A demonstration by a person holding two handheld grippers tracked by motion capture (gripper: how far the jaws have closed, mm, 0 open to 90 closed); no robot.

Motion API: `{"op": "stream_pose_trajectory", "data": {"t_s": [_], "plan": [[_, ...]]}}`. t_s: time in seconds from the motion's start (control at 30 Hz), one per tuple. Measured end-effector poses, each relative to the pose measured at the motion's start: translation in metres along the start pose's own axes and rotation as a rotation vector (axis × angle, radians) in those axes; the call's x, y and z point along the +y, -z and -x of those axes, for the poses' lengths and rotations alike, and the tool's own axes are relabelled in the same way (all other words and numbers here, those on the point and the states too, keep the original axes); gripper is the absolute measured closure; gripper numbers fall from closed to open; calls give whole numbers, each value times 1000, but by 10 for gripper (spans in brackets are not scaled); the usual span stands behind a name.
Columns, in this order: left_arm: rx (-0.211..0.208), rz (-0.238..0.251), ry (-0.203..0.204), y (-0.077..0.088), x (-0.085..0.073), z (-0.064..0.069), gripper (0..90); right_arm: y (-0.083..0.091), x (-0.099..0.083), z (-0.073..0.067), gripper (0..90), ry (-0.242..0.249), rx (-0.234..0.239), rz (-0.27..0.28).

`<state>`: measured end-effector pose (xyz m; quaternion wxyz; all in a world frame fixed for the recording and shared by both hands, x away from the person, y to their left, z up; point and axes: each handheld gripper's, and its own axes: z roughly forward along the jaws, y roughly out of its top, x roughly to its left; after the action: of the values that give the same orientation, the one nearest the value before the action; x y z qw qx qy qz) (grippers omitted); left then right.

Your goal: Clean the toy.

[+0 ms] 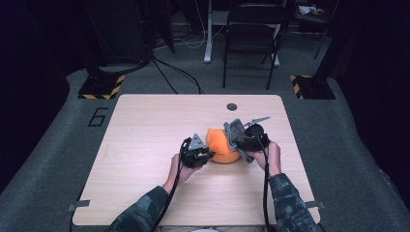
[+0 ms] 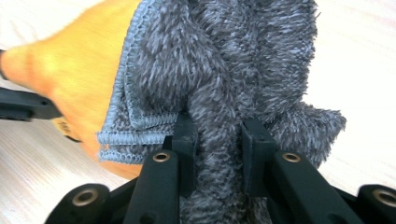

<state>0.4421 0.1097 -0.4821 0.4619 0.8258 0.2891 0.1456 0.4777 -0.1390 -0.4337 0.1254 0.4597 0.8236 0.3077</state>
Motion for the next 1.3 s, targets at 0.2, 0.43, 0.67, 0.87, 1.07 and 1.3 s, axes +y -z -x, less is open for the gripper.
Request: {"op": "stream_pose_trajectory", "data": {"t_s": [0.2,0.43,0.67,0.87,1.07,1.3], "plan": [[-2,1,5,0,-1,1,735,-4,-6,15,707,-54,2,-29],[1,2,1,0,-1,0,735,-7,-10,22,707,-73,-4,-57],[4,2,-4,-1,-1,0,735,-16,-17,29,708,-88,-41,-88],[6,2,2,0,-2,0,736,-15,-17,29,708,-97,-63,-95],[6,5,5,-1,-1,0,735,12,-1,17,707,-39,-65,-10],[7,6,-23,0,1,5,734,31,17,-31,706,78,5,93]]}}
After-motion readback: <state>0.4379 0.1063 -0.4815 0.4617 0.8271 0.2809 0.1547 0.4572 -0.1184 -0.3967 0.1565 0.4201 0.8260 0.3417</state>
